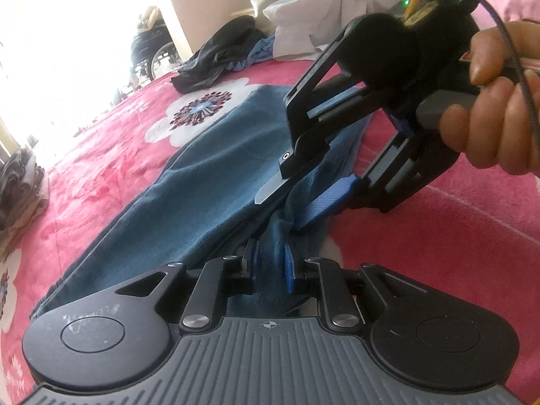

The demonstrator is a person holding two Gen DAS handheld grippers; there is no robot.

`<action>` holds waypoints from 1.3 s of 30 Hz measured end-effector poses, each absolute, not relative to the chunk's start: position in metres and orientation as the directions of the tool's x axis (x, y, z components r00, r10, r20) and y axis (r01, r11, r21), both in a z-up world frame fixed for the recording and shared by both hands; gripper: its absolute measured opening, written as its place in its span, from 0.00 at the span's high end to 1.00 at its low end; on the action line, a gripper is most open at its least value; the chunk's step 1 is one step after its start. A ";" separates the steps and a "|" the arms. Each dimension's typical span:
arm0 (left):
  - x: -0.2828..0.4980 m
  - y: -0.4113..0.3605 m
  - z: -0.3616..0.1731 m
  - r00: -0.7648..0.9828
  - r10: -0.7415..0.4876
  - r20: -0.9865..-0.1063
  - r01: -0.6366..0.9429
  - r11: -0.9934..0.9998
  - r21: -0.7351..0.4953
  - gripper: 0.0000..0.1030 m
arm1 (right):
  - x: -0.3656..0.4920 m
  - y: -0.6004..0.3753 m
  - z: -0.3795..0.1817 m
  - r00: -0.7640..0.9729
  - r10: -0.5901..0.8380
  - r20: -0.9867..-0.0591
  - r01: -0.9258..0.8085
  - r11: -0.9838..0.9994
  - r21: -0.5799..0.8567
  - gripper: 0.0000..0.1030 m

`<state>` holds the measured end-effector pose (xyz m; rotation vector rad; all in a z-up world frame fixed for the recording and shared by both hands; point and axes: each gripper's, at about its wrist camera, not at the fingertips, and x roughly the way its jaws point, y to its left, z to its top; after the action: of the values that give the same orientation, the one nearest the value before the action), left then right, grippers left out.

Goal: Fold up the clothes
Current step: 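Hold the teal garment edge with the right gripper while the left gripper pinches it nearby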

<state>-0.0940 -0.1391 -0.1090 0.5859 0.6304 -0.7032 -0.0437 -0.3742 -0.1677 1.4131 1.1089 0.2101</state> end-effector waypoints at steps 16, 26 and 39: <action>-0.095 -0.133 -0.103 0.615 -0.406 -0.676 0.713 0.652 0.257 0.82 | -0.049 -0.357 -0.148 0.606 0.631 -0.484 0.380 0.305 0.873 0.91; -0.088 -0.140 -0.110 0.638 -0.383 -0.668 0.693 0.664 0.280 0.72 | -0.053 -0.361 -0.140 0.705 0.632 -0.323 0.189 0.272 0.944 0.98; -0.106 -0.138 -0.102 0.729 -0.385 -0.566 0.649 0.652 0.391 0.94 | -0.071 -0.368 -0.153 0.621 0.624 -0.475 0.268 0.401 0.876 0.98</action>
<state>-0.1062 -0.1381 -0.1019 0.6171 0.4639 -0.6114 -0.0708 -0.3678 -0.1531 1.1769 0.9218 0.2706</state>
